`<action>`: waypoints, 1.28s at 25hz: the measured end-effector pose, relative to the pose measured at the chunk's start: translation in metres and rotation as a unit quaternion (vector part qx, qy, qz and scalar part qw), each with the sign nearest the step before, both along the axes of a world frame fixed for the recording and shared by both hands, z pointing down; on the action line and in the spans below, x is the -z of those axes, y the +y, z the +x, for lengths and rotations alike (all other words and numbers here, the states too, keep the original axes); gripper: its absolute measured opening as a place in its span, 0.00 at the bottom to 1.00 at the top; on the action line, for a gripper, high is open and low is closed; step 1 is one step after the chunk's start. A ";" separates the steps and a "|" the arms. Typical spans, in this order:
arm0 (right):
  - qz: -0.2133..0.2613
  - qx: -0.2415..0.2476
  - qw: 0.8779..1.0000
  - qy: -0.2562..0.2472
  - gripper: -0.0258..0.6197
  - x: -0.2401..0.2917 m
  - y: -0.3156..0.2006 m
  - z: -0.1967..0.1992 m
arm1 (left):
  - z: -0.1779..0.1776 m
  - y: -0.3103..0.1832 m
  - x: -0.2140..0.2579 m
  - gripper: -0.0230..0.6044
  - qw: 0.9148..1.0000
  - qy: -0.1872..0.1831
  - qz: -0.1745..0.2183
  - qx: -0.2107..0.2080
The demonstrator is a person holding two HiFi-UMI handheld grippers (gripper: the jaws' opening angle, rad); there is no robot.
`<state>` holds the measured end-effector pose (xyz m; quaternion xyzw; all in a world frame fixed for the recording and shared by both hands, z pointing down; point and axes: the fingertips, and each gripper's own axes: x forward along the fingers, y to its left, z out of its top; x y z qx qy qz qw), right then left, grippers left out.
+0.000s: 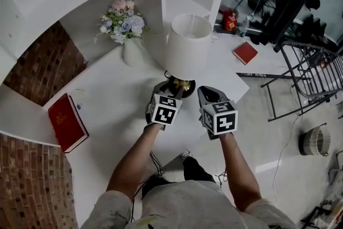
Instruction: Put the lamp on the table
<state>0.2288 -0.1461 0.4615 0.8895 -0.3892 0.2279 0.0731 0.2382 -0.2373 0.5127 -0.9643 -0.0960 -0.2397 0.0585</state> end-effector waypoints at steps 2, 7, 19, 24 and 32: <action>0.008 0.009 1.000 0.000 0.05 0.005 -0.009 -0.005 | -0.011 -0.006 0.007 0.31 1.000 0.003 0.000 0.005; 0.016 0.046 0.999 -0.001 0.05 0.016 -0.036 -0.020 | -0.037 -0.024 0.030 0.28 1.000 0.011 -0.002 0.026; 0.040 0.121 0.992 0.008 0.05 0.041 -0.089 -0.045 | -0.109 -0.095 0.077 0.19 0.989 0.042 -0.024 0.137; 0.052 0.153 0.987 0.008 0.05 0.050 -0.113 -0.056 | -0.152 -0.136 0.100 0.14 0.977 0.064 -0.023 0.200; 0.067 0.198 0.978 0.016 0.05 0.064 -0.150 -0.076 | -0.206 -0.175 0.123 0.05 0.962 0.083 -0.023 0.258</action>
